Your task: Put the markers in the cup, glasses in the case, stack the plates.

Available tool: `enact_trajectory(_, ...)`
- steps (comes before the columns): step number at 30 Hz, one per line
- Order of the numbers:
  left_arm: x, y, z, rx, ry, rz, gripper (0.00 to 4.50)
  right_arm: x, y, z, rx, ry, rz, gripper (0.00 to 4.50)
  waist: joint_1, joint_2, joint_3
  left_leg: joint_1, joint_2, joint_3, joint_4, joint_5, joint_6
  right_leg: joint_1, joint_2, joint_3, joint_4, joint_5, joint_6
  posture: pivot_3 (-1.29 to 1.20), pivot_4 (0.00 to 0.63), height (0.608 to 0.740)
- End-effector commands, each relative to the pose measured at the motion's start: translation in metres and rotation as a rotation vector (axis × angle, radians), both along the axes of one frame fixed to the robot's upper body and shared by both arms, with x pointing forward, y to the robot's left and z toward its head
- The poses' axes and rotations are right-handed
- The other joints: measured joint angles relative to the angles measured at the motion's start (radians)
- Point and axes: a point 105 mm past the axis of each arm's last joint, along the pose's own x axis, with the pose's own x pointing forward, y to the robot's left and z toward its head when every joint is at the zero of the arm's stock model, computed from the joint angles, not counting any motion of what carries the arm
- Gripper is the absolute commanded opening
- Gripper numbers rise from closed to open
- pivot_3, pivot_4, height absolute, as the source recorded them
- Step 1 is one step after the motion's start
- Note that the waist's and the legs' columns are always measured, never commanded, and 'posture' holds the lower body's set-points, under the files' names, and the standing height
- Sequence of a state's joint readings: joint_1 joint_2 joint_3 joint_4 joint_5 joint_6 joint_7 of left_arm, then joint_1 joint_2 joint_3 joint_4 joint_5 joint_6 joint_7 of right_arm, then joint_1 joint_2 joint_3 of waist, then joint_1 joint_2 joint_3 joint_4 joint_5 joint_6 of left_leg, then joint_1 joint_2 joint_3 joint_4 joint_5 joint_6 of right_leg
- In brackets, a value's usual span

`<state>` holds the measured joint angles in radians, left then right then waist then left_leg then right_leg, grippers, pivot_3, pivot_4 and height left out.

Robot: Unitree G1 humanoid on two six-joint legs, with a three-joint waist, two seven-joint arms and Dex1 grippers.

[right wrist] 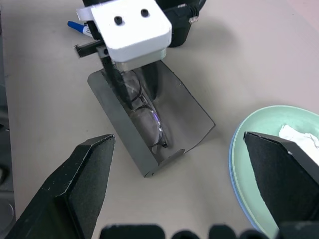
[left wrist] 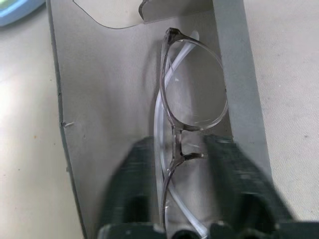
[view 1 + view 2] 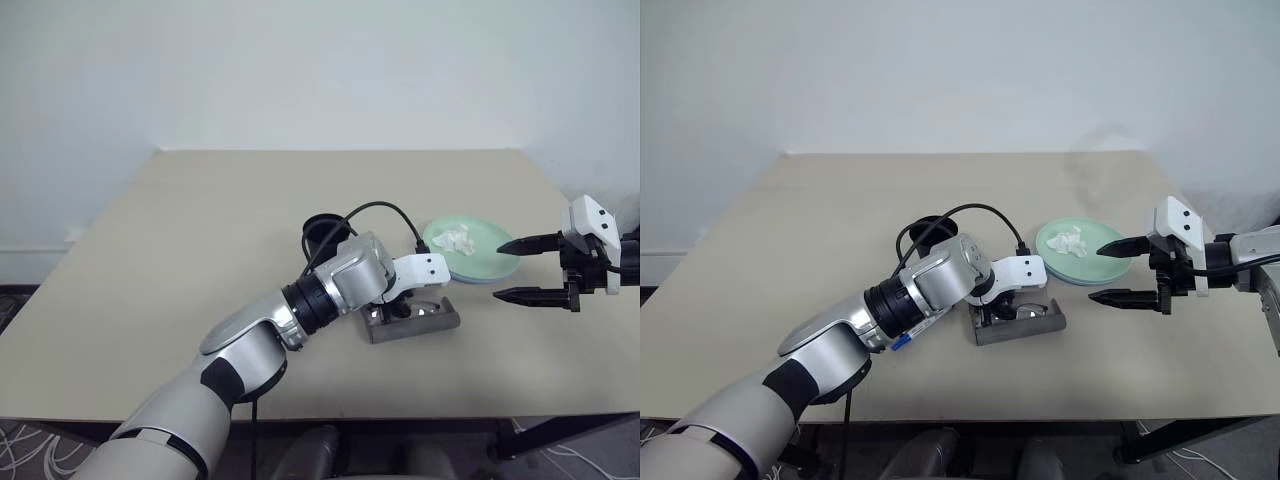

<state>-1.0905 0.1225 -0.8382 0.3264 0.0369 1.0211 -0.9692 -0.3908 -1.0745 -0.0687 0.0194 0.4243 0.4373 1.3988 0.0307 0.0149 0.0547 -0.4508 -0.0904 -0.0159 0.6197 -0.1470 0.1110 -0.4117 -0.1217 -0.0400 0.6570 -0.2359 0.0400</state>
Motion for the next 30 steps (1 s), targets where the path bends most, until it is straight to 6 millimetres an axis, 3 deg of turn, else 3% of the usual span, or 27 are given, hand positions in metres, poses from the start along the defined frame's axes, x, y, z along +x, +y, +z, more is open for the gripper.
enact_trajectory(1,0.013,-0.005,0.040,-0.086,-0.085,0.006,2.98,0.001,0.001,0.010,0.005,-0.041,0.002,4.50,0.000,0.000,0.000,0.000,0.000,0.000,0.000,0.000,0.000,0.000,0.000,0.000,0.000,0.000,0.000,0.00,0.000,0.722)
enact_trajectory(5,0.019,-0.003,0.052,-0.125,-0.107,0.035,4.35,0.001,0.000,0.009,0.006,-0.039,-0.002,4.50,0.000,0.000,0.000,0.000,0.000,0.000,0.000,0.000,0.000,0.000,0.000,0.000,0.000,0.000,0.000,0.00,0.000,0.722)
enact_trajectory(6,0.019,-0.003,0.052,-0.126,-0.107,0.035,4.48,0.001,0.000,0.009,0.006,-0.039,-0.002,4.50,0.000,0.000,0.000,0.000,0.000,0.000,0.000,0.000,0.000,0.000,0.000,0.000,0.000,0.000,0.000,0.00,0.000,0.722)
enact_trajectory(8,0.030,0.001,0.083,-0.228,-0.134,0.108,4.48,0.002,-0.001,0.009,0.009,-0.040,-0.010,4.50,0.000,0.000,0.000,0.000,0.000,0.000,0.000,0.000,0.000,0.000,0.000,0.000,0.000,0.000,0.000,0.00,0.000,0.722)
enact_trajectory(10,0.045,0.009,0.101,-0.298,-0.169,0.185,4.48,0.003,-0.001,0.009,0.012,-0.042,-0.014,4.50,0.000,0.000,0.000,-0.001,0.000,0.000,0.000,0.000,0.000,-0.001,0.000,0.000,0.000,0.000,0.000,0.00,0.000,0.722)
enact_trajectory(14,0.062,0.017,0.103,-0.341,-0.191,0.265,4.48,0.005,0.002,0.009,0.018,-0.046,-0.013,4.50,0.000,0.000,0.000,0.002,0.000,0.000,0.000,0.000,0.000,0.000,0.000,0.000,0.000,0.000,0.000,0.00,0.000,0.722)
enact_trajectory(17,0.076,0.025,0.088,-0.349,-0.225,0.308,3.88,0.006,0.004,0.010,0.025,-0.052,-0.009,4.50,0.001,0.000,0.000,0.004,0.000,0.000,0.000,0.000,0.000,0.001,0.000,-0.001,0.000,0.000,0.001,0.00,0.000,0.722)
enact_trajectory(21,0.081,0.028,0.070,-0.335,-0.232,0.322,2.44,0.007,0.005,0.010,0.028,-0.053,-0.008,4.50,0.002,-0.001,0.001,0.003,0.000,0.000,0.000,0.000,0.000,0.001,0.000,-0.001,-0.001,0.000,0.001,0.00,0.000,0.722)
enact_trajectory(25,0.083,0.028,0.066,-0.328,-0.239,0.319,0.97,0.007,0.005,0.010,0.028,-0.053,-0.009,4.50,0.003,-0.001,0.001,0.002,0.000,0.000,0.001,0.000,0.000,0.001,0.000,-0.001,-0.001,0.000,0.002,0.00,0.000,0.722)
enact_trajectory(26,0.080,0.026,0.055,-0.306,-0.237,0.300,0.68,0.006,0.006,0.010,0.031,-0.053,-0.009,4.50,0.003,-0.001,0.001,0.002,0.000,0.000,0.002,-0.001,0.001,0.001,0.000,-0.002,-0.001,0.001,0.002,0.00,0.000,0.722)
enact_trajectory(30,0.069,0.018,0.034,-0.262,-0.225,0.223,0.68,0.004,0.006,0.010,0.038,-0.054,-0.010,4.50,0.003,-0.001,0.001,0.002,-0.001,0.000,0.003,-0.002,0.003,0.002,0.000,-0.001,-0.002,0.001,0.003,0.00,0.000,0.722)
